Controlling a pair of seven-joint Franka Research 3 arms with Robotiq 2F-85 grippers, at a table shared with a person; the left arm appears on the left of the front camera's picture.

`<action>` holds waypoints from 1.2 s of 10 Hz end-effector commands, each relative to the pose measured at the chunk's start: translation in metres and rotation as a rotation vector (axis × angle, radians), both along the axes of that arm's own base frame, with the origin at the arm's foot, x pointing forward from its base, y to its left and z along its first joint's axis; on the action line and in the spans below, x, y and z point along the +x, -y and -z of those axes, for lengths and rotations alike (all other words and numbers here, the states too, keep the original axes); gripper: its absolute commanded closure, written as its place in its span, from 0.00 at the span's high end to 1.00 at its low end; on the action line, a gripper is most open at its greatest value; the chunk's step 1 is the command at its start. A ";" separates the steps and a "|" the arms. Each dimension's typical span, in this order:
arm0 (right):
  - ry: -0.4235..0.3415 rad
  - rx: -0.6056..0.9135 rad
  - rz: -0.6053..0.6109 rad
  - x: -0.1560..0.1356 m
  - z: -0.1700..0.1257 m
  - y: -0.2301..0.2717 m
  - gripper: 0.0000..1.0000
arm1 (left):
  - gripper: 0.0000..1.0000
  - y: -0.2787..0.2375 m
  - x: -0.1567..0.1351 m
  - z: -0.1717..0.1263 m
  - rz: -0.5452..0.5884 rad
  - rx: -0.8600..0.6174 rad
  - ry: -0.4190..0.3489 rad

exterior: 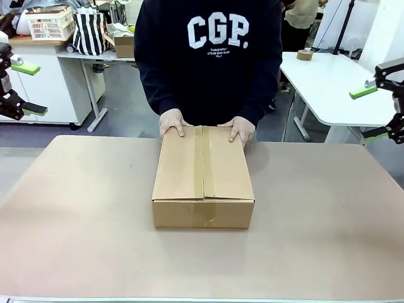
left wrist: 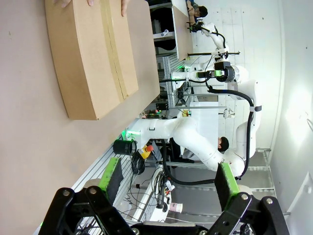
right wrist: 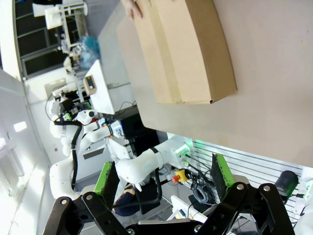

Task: Pack the gift set into the box.
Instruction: Press and hold the closed box until the human finishes sealing it.

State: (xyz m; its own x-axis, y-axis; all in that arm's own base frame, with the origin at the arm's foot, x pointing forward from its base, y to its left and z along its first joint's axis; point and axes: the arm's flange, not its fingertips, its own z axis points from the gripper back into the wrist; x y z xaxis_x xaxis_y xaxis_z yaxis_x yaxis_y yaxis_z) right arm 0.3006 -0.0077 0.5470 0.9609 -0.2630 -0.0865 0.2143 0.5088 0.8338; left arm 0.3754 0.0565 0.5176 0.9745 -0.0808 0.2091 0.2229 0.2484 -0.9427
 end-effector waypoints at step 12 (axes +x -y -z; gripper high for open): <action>1.060 0.113 -0.343 0.062 -0.022 -0.119 1.00 | 1.00 0.149 0.019 -0.026 -0.084 0.262 1.150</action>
State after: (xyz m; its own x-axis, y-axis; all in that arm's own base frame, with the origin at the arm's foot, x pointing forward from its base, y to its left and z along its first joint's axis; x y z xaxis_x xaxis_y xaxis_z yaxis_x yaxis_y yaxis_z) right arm 0.3447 0.1040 0.5767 0.8460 -0.0418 0.5316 -0.4203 0.5612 0.7130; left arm 0.4000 -0.0806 0.5623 0.5428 -0.2057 0.8143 0.8012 0.4178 -0.4284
